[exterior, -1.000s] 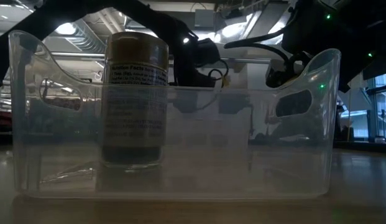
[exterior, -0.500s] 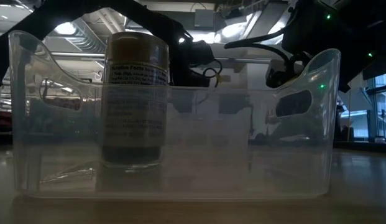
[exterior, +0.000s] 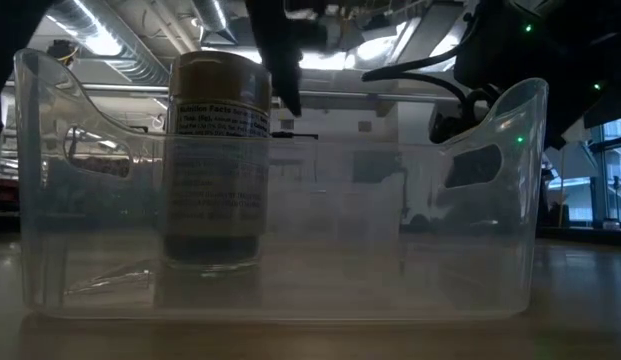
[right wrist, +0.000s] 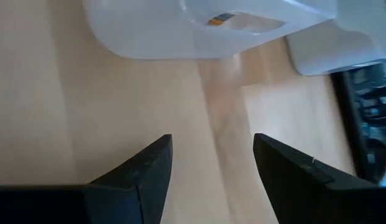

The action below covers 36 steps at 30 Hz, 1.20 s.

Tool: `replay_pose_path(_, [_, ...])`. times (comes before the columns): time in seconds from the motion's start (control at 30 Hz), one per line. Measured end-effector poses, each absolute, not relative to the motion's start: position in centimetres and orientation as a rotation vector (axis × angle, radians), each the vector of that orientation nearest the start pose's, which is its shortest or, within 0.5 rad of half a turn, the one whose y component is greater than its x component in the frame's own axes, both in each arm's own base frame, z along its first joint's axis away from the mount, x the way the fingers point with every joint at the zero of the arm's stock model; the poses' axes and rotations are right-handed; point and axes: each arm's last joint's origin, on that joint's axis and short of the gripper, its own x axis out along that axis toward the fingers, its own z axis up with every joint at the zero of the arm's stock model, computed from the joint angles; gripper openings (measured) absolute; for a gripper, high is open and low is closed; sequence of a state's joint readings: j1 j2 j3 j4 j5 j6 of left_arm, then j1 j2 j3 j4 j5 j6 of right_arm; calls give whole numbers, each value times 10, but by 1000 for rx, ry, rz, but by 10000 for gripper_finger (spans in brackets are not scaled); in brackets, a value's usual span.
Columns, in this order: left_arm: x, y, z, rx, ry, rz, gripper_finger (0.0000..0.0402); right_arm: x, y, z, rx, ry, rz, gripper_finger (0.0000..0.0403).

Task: Sort spices by type
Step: Put the left gold seasoning bottle into the bottom transparent bin

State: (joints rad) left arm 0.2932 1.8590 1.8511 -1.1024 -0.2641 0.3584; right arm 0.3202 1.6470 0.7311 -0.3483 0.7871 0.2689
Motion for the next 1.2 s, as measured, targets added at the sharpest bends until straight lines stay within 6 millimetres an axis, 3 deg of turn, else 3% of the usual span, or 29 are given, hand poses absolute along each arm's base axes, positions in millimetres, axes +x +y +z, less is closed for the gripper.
replay_pose_path(0.47, [317,-7,373,101,1206,225,324,257,65,124,-416,1019,-501,225])
replay_pose_path(0.83, [277,-110,376,79,1226,231,324,264,67,127,-373,950,-500,225])
replay_pose_path(1.2, [228,-186,375,10,1160,229,324,270,69,130,-329,880,-496,225])
